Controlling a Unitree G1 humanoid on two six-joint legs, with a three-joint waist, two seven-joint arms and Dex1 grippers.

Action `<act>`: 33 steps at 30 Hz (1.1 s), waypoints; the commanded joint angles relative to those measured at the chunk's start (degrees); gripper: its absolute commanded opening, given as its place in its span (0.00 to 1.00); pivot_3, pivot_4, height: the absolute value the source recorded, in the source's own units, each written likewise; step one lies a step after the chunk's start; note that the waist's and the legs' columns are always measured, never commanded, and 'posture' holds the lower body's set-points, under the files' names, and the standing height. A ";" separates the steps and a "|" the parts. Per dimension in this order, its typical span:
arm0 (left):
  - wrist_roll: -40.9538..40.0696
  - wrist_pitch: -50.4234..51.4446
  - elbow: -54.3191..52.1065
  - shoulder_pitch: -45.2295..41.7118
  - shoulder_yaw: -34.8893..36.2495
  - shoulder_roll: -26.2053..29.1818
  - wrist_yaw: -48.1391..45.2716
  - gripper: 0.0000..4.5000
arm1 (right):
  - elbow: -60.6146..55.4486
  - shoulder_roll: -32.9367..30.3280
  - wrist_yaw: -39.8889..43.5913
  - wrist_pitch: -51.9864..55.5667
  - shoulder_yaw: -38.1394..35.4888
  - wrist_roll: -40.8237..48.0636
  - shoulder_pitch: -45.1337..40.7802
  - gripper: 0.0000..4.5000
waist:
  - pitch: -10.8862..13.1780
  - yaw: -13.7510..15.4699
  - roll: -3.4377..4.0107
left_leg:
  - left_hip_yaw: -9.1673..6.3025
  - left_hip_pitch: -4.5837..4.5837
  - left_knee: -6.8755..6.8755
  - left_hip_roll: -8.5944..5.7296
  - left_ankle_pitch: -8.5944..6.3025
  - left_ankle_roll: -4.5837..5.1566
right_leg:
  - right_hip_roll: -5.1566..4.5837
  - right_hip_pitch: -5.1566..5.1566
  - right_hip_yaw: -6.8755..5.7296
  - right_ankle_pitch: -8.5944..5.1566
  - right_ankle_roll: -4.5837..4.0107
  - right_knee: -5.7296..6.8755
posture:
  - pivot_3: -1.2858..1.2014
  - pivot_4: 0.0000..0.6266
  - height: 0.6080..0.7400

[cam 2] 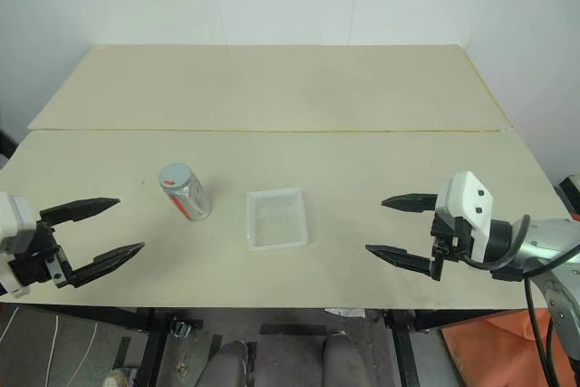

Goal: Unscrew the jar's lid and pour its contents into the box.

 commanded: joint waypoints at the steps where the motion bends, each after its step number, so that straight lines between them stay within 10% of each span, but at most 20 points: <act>1: -0.93 0.43 -1.44 -0.10 0.69 -0.26 0.90 0.99 | -2.31 0.04 -0.88 0.87 -0.90 1.69 -0.55 1.00 | 0.00 -0.04 0.00 | 0.00 0.00 0.00 0.00 0.00 0.00 | 0.00 0.00 0.00 0.00 0.00 0.00 | 0.52 0.24 1.00; 33: 27.69 -16.76 9.24 -12.48 -29.84 -29.86 34.66 0.99 | -2.32 -0.69 1.99 0.47 -0.86 2.17 -4.20 1.00 | -0.05 1.22 -0.03 | 0.00 0.25 0.04 -0.03 0.00 0.00 | -0.01 0.36 -0.01 0.05 0.04 -0.14 | 0.52 0.24 1.00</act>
